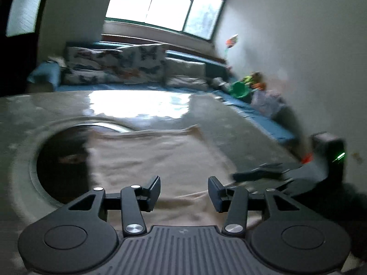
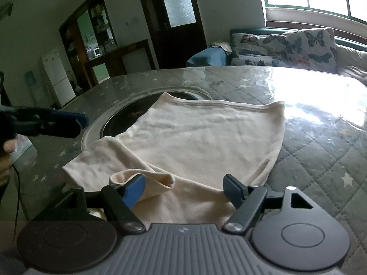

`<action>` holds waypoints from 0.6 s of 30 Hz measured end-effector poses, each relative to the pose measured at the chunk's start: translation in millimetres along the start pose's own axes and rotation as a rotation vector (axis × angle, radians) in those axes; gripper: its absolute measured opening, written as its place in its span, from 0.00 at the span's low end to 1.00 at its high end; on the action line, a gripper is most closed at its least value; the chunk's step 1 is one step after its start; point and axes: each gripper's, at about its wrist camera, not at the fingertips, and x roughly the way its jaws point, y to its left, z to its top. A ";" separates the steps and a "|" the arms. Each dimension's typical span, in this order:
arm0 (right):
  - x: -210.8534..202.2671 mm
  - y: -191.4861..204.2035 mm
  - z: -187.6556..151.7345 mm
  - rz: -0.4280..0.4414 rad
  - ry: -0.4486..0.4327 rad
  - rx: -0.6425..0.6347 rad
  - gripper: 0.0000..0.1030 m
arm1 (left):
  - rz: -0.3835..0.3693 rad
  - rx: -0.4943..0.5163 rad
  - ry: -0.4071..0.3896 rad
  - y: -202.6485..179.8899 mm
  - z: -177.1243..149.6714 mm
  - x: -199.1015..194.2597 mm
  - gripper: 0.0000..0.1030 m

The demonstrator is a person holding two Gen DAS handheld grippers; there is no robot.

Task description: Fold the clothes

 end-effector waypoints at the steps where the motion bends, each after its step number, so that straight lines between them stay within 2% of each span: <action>1: -0.6 -0.6 0.4 0.006 0.002 0.007 0.67 | 0.031 0.005 0.009 6.9 -3.4 -0.4 0.48; 4: -6.4 -1.7 1.9 0.010 -0.002 0.031 0.66 | 0.137 0.034 0.040 24.4 -16.7 0.1 0.48; 6: -12.2 -3.4 2.2 0.007 -0.008 0.054 0.66 | 0.172 0.037 0.063 34.1 -25.6 0.5 0.48; 8: -17.4 -7.7 1.3 0.020 -0.003 0.096 0.65 | 0.185 0.027 0.084 41.7 -33.3 -0.1 0.48; 11: -16.0 -13.9 -2.0 0.074 0.033 0.180 0.58 | 0.198 0.040 0.098 44.4 -41.4 -0.2 0.48; 15: -1.6 -9.7 -7.4 0.079 0.062 0.181 0.51 | 0.201 0.080 0.096 38.2 -44.3 0.5 0.48; 18: 8.6 -4.6 -9.9 0.084 0.073 0.174 0.36 | 0.202 0.118 0.090 31.9 -44.9 0.3 0.48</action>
